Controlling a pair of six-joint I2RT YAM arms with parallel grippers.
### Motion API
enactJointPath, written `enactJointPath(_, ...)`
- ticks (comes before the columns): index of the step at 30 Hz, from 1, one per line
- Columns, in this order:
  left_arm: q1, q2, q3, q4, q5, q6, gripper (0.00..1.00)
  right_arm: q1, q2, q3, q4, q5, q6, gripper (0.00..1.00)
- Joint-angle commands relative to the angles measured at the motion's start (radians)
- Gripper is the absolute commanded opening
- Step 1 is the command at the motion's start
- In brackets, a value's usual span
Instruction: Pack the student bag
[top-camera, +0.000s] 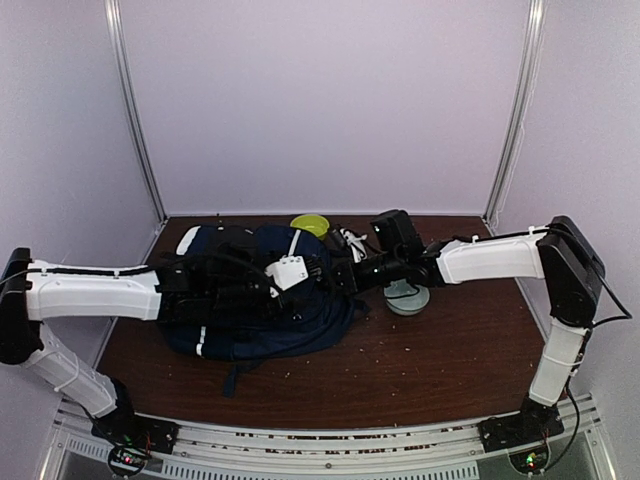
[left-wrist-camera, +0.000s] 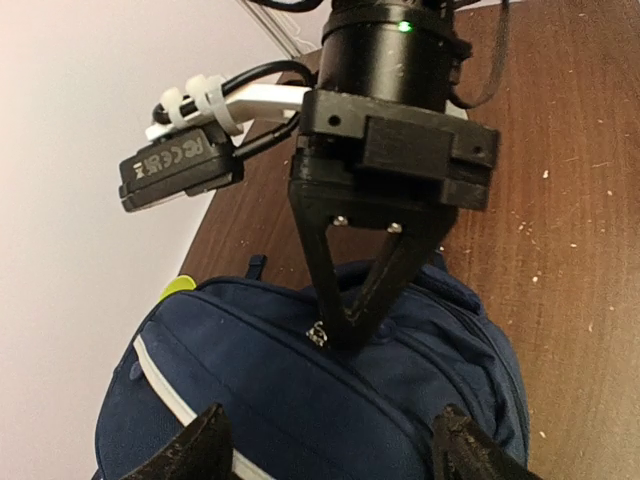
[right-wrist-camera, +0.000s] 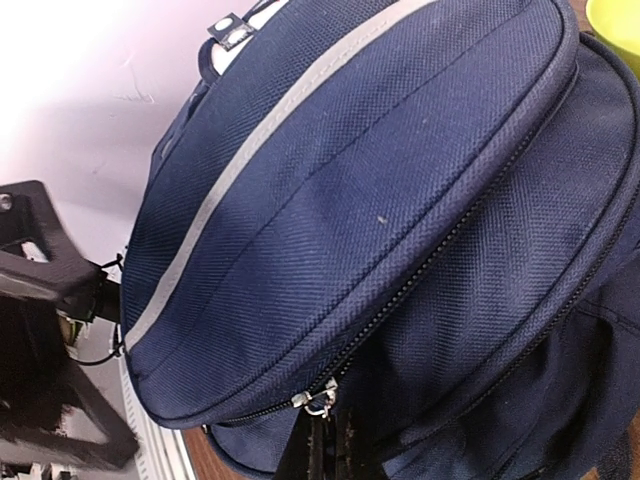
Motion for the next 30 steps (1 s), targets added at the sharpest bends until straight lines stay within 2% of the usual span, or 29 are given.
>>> enactJointPath(1,-0.013,0.107,0.088,0.002,-0.109,-0.036,0.71,-0.032,0.007,-0.05,0.046,-0.003,0.072,0.0)
enactJointPath(3,-0.013,0.132,0.103,0.009,-0.14,-0.056,0.68,-0.045,-0.002,-0.074,0.081,-0.015,0.095,0.0)
enactJointPath(6,-0.013,0.16,0.139,-0.072,-0.133,-0.095,0.69,-0.051,-0.008,-0.08,0.08,-0.015,0.091,0.0)
enactJointPath(9,-0.015,0.166,0.15,-0.135,-0.046,-0.123,0.76,-0.056,0.0,-0.077,0.08,-0.014,0.097,0.0)
enactJointPath(11,-0.028,0.185,0.178,-0.188,-0.036,-0.171,0.81,-0.06,0.004,-0.075,0.091,-0.01,0.105,0.0)
enactJointPath(17,-0.062,0.245,0.204,-0.302,-0.263,-0.245,0.79,-0.067,0.019,-0.075,0.14,-0.018,0.139,0.0)
enactJointPath(18,-0.062,0.251,0.211,-0.331,-0.306,-0.265,0.74,-0.068,0.02,-0.074,0.141,-0.019,0.138,0.0)
enactJointPath(19,-0.063,0.255,0.22,-0.358,-0.346,-0.284,0.65,-0.069,0.019,-0.072,0.137,-0.012,0.134,0.0)
enactJointPath(20,-0.062,0.257,0.228,-0.378,-0.375,-0.298,0.53,-0.071,0.019,-0.069,0.129,-0.005,0.127,0.0)
enactJointPath(23,-0.063,0.233,0.22,-0.392,-0.405,-0.31,0.08,-0.074,0.02,-0.062,0.115,-0.003,0.116,0.0)
enactJointPath(24,-0.064,0.217,0.213,-0.396,-0.397,-0.309,0.0,-0.077,0.018,-0.062,0.114,-0.004,0.116,0.0)
enactJointPath(30,-0.109,0.086,0.136,-0.489,-0.331,-0.298,0.0,-0.116,-0.031,-0.051,0.021,0.076,0.031,0.0)
